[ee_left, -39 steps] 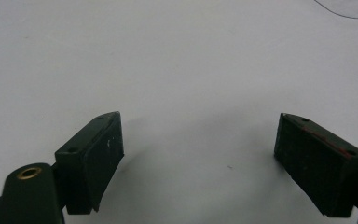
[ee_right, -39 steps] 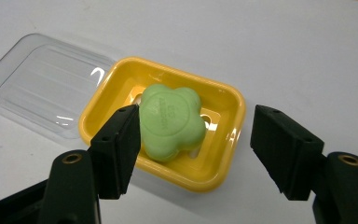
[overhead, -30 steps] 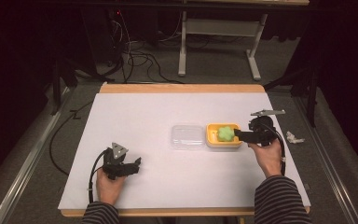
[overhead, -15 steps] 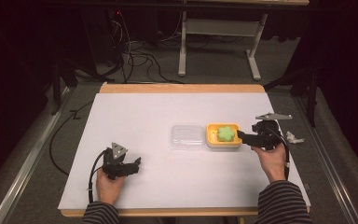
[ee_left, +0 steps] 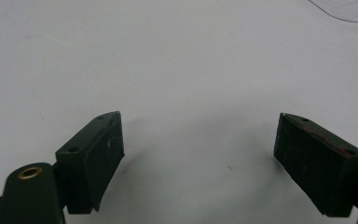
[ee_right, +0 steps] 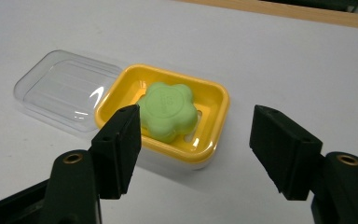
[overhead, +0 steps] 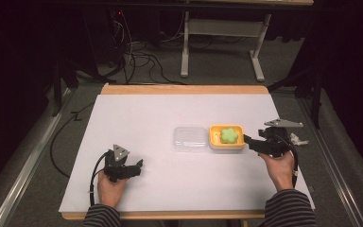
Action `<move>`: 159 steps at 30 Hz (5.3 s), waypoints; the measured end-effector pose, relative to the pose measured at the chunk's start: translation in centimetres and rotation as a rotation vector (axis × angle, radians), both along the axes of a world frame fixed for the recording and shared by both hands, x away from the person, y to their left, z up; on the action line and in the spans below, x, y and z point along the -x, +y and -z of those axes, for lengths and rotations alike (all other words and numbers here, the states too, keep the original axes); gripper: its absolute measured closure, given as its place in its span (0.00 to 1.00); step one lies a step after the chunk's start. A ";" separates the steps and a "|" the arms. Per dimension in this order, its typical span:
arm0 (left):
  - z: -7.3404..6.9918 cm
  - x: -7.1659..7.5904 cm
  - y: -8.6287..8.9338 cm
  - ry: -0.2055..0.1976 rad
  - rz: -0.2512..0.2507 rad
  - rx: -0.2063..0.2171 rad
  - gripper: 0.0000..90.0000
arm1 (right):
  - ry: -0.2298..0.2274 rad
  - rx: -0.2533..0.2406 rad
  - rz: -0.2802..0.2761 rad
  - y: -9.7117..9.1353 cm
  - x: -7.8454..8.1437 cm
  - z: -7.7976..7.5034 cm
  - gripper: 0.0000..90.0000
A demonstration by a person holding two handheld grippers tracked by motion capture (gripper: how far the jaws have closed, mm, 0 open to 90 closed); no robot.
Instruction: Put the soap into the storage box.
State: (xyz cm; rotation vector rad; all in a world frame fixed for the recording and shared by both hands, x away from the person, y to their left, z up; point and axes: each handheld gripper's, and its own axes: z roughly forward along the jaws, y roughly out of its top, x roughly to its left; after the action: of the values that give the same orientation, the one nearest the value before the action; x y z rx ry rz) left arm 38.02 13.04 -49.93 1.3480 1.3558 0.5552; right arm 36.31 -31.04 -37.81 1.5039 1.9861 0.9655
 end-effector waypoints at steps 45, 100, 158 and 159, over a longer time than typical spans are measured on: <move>0.0 0.1 0.0 -0.002 0.005 -0.006 0.18 | -0.063 -0.070 -0.033 0.4 4.5 1.8 0.37; 0.0 0.1 0.0 -0.002 0.010 -0.006 0.18 | -0.026 -0.063 -0.073 4.2 4.0 6.8 0.38; 0.0 0.1 0.0 -0.003 0.006 0.000 0.18 | 0.000 0.027 -0.074 5.9 2.5 10.1 0.40; 0.0 0.1 0.0 -0.004 0.004 0.003 0.18 | -0.002 0.026 -0.072 5.9 2.5 10.1 0.40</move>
State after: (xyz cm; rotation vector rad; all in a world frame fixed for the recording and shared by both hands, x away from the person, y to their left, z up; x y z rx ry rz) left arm 37.95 13.06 -49.89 1.3460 1.3494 0.5525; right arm 33.80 -25.11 -47.95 1.4258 2.0561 0.9666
